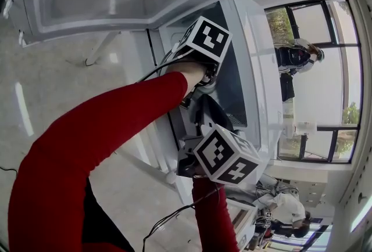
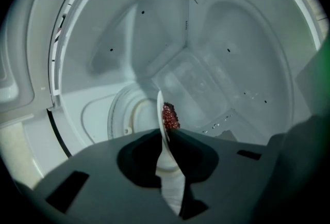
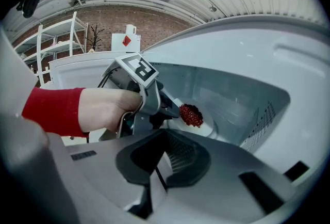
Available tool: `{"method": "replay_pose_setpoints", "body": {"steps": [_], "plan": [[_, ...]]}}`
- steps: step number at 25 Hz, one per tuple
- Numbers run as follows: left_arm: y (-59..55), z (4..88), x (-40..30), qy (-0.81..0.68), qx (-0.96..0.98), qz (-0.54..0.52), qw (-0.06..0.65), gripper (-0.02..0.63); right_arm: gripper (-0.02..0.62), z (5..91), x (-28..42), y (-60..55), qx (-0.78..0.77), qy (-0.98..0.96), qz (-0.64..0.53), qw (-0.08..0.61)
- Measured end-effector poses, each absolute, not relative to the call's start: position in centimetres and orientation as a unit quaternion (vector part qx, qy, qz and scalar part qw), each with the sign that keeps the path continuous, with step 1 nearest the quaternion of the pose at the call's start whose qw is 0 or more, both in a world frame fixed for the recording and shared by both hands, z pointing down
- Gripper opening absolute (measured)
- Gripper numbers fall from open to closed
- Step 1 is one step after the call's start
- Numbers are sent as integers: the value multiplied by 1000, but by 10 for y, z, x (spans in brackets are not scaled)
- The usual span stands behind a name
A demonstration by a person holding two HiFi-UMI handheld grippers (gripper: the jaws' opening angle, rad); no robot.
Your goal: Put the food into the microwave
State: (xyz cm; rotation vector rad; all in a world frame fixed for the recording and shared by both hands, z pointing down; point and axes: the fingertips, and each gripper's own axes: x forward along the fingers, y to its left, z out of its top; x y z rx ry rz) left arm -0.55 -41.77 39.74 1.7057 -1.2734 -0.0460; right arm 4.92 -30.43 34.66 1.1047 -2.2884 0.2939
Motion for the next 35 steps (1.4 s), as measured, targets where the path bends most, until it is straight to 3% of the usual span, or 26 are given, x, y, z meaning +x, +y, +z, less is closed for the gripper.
{"method": "replay_pose_setpoints", "body": {"steps": [35], "plan": [[-416, 405, -9, -565, 725, 79, 385, 103, 14, 348, 57, -297, 410, -858, 111, 289]]}}
